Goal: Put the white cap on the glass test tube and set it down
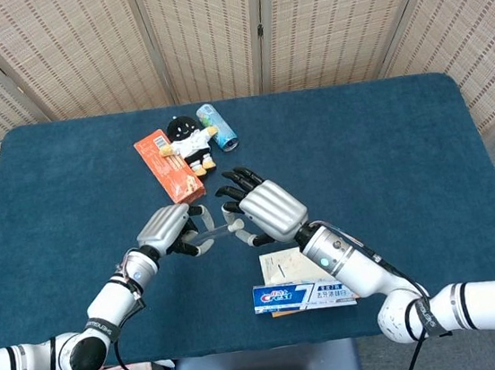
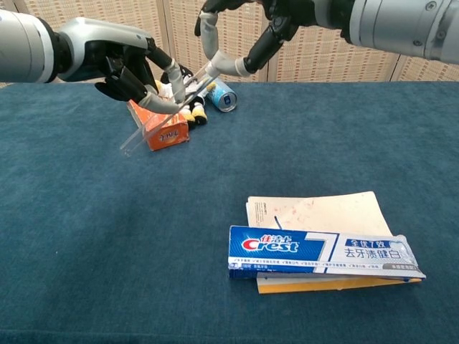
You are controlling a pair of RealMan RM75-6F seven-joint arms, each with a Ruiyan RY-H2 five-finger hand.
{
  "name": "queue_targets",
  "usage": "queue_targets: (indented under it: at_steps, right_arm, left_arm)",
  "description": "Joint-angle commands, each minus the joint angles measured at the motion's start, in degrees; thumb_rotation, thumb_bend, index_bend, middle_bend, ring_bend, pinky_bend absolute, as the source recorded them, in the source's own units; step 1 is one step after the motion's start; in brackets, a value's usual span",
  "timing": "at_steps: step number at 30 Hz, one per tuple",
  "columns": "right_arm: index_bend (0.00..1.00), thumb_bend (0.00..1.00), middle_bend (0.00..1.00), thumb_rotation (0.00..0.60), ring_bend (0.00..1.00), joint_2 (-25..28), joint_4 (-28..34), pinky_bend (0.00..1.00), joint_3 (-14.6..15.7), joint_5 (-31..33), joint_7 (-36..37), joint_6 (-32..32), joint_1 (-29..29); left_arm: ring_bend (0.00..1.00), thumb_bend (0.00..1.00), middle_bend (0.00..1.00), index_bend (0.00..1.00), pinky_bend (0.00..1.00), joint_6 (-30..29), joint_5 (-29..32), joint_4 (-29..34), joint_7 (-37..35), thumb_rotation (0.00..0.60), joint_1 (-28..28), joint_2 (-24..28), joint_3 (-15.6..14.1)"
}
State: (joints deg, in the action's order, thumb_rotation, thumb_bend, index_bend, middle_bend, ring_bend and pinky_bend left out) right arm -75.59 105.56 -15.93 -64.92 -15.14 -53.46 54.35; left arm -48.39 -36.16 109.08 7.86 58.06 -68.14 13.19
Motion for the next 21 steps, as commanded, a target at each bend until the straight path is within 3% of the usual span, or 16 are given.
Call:
queue_targets:
  at_steps: [1, 5, 8, 13, 21]
  right_arm:
    - [0.20, 0.16, 0.12, 0.600, 0.00, 0.05, 0.09, 0.00, 0.22, 0.22, -0.14, 0.06, 0.01]
    - [0.08, 0.10, 0.10, 0.600, 0.00, 0.40, 0.42, 0.00, 0.51, 0.22, 0.36, -0.33, -0.50]
    - [0.05, 0.09, 0.10, 0.600, 0.00, 1.28, 0.77, 0.00, 0.70, -0.55, 1.11, -1.32, -1.46]
    - [0.05, 0.09, 0.10, 0.600, 0.00, 4.34, 2.17, 0.00, 1.05, -2.09, 2.49, -3.76, -4.01]
    - [0.05, 0.09, 0.10, 0.600, 0.00, 8.90, 2.45, 0.00, 1.54, -4.65, 6.65, -6.71, -8.20]
  left_arm:
    - [1.00, 0.34, 1.00, 0.58, 1.00, -0.26, -0.17, -0.34, 0.67, 0.600, -0.02, -0.15, -0.52]
    - [1.00, 0.34, 1.00, 0.58, 1.00, -1.43, -0.85, -1.12, 2.93, 0.600, 0.07, -0.72, -1.79]
    - [1.00, 0.34, 1.00, 0.58, 1.00, -2.64, -1.15, -2.39, 5.49, 0.600, 0.39, -1.74, -2.97]
    - [1.00, 0.34, 1.00, 0.58, 1.00, -5.96, -0.47, -6.16, 12.16, 0.600, 1.54, -5.26, -5.33]
    - [1.00, 0.34, 1.00, 0.58, 1.00, -11.40, 6.02, -13.06, 25.43, 0.600, 4.71, -13.58, -7.35]
